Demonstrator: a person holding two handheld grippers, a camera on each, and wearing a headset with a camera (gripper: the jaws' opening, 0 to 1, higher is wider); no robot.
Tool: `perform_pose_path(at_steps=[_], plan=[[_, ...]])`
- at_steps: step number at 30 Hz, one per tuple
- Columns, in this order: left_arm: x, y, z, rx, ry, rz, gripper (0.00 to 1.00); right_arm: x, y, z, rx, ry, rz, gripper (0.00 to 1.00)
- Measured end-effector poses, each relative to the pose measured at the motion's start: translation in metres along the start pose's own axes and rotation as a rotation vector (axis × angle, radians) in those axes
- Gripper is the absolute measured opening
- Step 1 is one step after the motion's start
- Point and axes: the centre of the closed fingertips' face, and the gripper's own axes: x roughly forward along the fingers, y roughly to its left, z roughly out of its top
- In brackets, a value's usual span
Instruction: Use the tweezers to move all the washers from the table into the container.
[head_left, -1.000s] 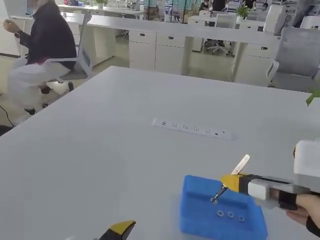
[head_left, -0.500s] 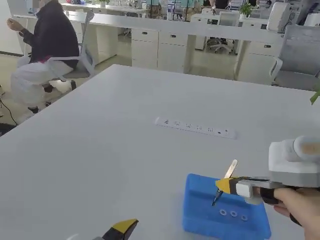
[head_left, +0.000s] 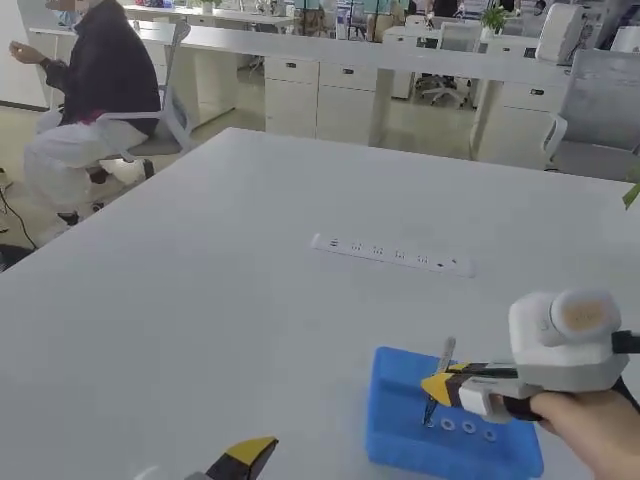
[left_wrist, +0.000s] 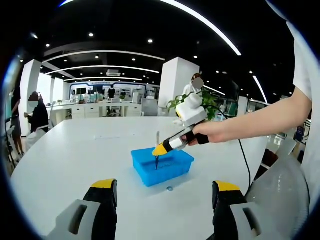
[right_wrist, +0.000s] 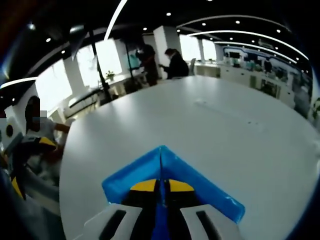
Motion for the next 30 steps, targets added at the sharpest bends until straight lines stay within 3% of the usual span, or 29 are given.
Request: perform_pose_path(at_steps=[4, 9, 20, 26, 30], plan=[[0.0, 0.0, 0.001, -0.002, -0.003, 0.001, 0.79, -0.003, 0.005, 0.001, -0.03, -0.007, 0.003, 0.04], [0.0, 0.0, 0.001, -0.003, -0.004, 0.003, 0.79, -0.015, 0.011, 0.015, -0.001, -0.09, -0.007, 0.04], [0.0, -0.001, 0.0, 0.003, 0.001, -0.005, 0.79, -0.05, 0.049, 0.035, -0.027, -0.196, 0.022, 0.04], [0.0, -0.002, -0.001, 0.006, 0.003, -0.009, 0.79, -0.061, 0.068, 0.031, -0.021, -0.22, 0.034, 0.04], [0.0, -0.002, -0.001, 0.006, 0.003, -0.01, 0.79, -0.062, 0.078, 0.017, 0.018, -0.223, 0.048, 0.04]])
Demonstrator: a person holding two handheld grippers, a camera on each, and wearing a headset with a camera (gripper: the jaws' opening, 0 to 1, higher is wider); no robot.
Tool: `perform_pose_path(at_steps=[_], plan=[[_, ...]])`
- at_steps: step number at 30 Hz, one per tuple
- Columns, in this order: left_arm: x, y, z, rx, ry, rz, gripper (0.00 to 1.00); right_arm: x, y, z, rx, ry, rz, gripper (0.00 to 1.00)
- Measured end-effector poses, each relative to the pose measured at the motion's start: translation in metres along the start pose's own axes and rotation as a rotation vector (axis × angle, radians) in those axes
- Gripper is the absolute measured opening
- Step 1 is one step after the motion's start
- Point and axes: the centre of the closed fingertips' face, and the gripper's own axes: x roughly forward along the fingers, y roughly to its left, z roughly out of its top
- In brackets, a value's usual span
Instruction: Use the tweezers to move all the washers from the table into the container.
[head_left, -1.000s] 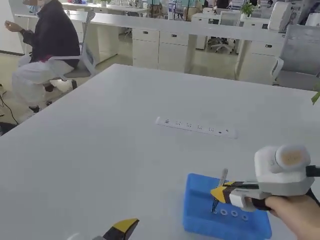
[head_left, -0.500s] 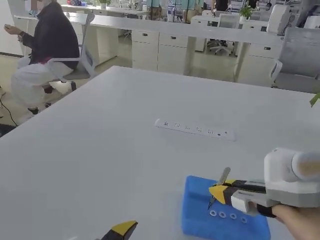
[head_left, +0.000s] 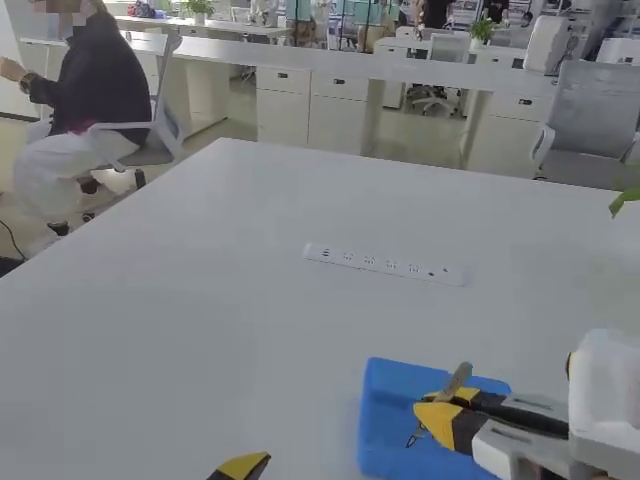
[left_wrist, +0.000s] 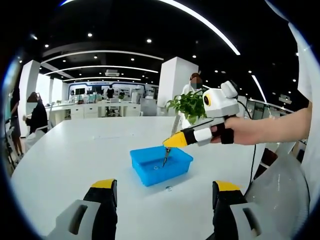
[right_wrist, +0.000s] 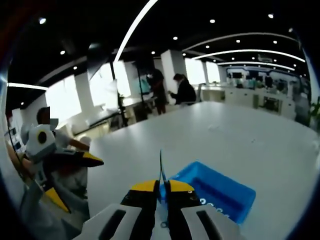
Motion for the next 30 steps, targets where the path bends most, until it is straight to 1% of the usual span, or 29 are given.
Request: perform_pose_path(at_steps=[3, 4, 6, 8, 11, 15, 18, 21, 30], plan=[[0.0, 0.0, 0.0, 0.003, 0.002, -0.002, 0.79, 0.002, 0.004, -0.017, 0.016, 0.031, 0.01, 0.04], [0.0, -0.001, 0.0, 0.003, 0.002, -0.003, 0.79, 0.003, 0.005, -0.025, 0.023, 0.05, 0.01, 0.04], [0.0, -0.001, -0.001, 0.004, 0.004, -0.003, 0.79, 0.005, 0.005, -0.034, 0.02, 0.073, 0.009, 0.04], [0.0, 0.0, 0.0, 0.003, 0.003, -0.001, 0.79, 0.006, 0.004, -0.04, 0.024, 0.085, 0.011, 0.04], [0.0, 0.0, 0.0, 0.001, 0.002, 0.001, 0.79, 0.009, 0.003, -0.044, 0.024, 0.097, 0.012, 0.04], [-0.001, 0.0, 0.0, 0.002, 0.001, 0.002, 0.79, 0.014, 0.0, -0.051, 0.003, 0.123, 0.012, 0.04], [-0.001, 0.0, 0.0, 0.001, 0.001, 0.003, 0.79, 0.016, 0.0, -0.054, 0.0, 0.131, 0.016, 0.04], [-0.001, 0.0, 0.0, 0.001, 0.001, 0.003, 0.79, 0.018, 0.0, -0.057, -0.018, 0.145, 0.016, 0.04], [-0.001, 0.0, 0.0, 0.002, 0.001, 0.003, 0.79, 0.017, 0.001, -0.062, -0.027, 0.163, 0.021, 0.04]])
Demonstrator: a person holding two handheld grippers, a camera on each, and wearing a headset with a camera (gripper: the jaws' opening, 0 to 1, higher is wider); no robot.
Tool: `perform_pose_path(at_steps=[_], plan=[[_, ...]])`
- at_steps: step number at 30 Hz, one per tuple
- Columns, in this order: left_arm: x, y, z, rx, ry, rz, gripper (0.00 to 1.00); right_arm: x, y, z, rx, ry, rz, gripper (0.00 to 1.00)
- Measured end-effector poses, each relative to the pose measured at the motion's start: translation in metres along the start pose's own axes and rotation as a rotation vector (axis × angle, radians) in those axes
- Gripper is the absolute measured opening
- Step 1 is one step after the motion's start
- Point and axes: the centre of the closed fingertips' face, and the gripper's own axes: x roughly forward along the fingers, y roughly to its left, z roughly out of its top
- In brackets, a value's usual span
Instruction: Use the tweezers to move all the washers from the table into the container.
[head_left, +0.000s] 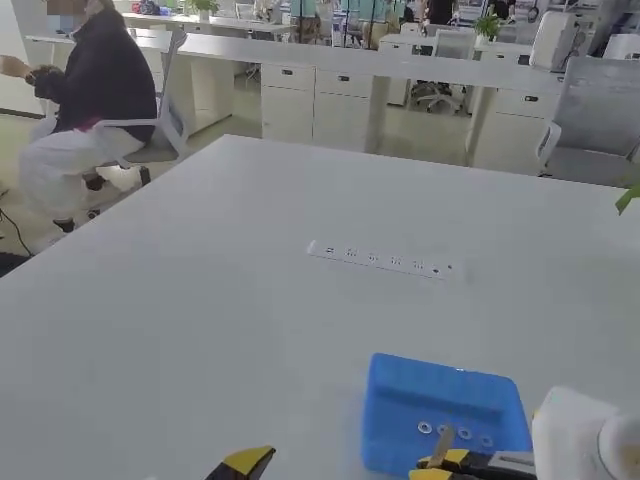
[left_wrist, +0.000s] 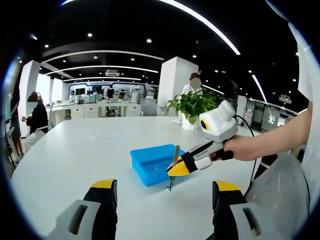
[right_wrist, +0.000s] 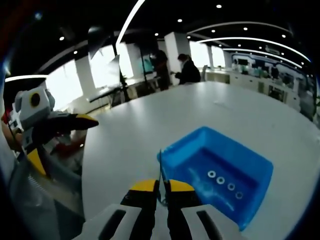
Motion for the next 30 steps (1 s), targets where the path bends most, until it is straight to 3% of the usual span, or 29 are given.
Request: perform_pose_path(at_steps=[9, 17, 25, 30], plan=[[0.0, 0.0, 0.0, 0.0, -0.001, -0.001, 0.79, 0.0, 0.004, -0.002, -0.025, 0.006, 0.008, 0.05], [0.001, -0.001, -0.001, 0.009, 0.004, -0.005, 0.79, 0.0, 0.014, -0.006, -0.218, 0.051, 0.035, 0.03], [0.001, 0.0, -0.003, 0.009, 0.021, 0.004, 0.79, -0.004, 0.009, -0.004, -0.156, 0.031, 0.023, 0.03], [0.002, -0.003, -0.003, -0.004, 0.017, -0.018, 0.79, -0.014, 0.01, 0.018, -0.088, -0.056, 0.019, 0.03]])
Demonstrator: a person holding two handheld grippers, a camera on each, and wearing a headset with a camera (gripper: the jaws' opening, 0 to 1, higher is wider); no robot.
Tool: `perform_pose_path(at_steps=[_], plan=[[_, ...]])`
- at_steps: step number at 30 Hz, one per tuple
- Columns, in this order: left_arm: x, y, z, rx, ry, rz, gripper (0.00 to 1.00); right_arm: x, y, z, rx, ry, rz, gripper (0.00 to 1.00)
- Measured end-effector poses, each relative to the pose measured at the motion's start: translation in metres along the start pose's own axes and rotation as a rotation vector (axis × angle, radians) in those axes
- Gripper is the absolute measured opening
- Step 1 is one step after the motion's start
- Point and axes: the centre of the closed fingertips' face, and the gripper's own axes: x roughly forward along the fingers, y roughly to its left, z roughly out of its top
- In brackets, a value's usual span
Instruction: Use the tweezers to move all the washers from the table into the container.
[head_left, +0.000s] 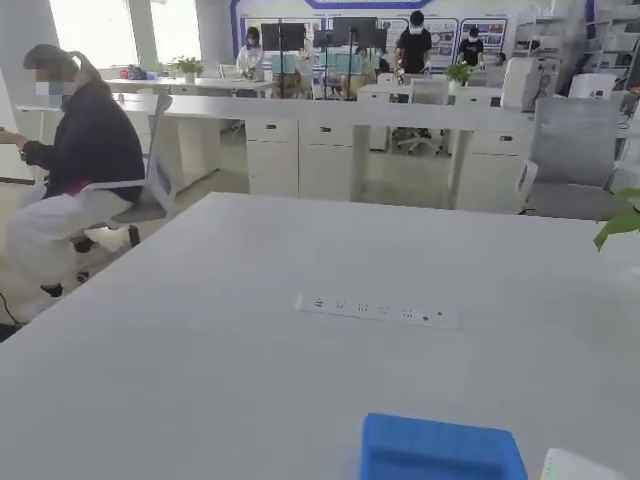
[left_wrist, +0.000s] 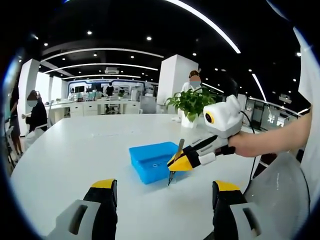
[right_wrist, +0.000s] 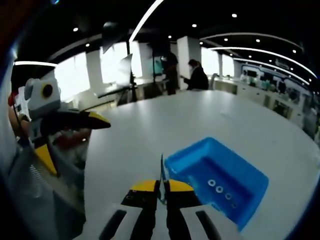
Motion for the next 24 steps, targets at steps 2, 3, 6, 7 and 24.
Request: perform_pose_path(at_steps=[2, 3, 6, 7, 24], plan=[[0.0, -0.003, 0.001, 0.013, -0.004, -0.011, 0.79, -0.005, -0.001, 0.008, 0.014, -0.023, -0.005, 0.03], [0.0, -0.004, 0.001, 0.016, -0.004, -0.015, 0.79, -0.008, -0.002, 0.011, 0.017, -0.028, -0.006, 0.03], [0.001, -0.006, 0.0, 0.018, -0.002, -0.027, 0.79, -0.019, -0.005, 0.026, 0.007, -0.065, -0.017, 0.03], [0.001, -0.006, 0.0, 0.018, -0.001, -0.028, 0.79, -0.022, -0.006, 0.029, 0.007, -0.072, -0.018, 0.03], [-0.003, -0.001, 0.009, 0.008, -0.058, 0.002, 0.79, -0.021, -0.09, 0.076, 0.147, -0.18, -0.139, 0.03]])
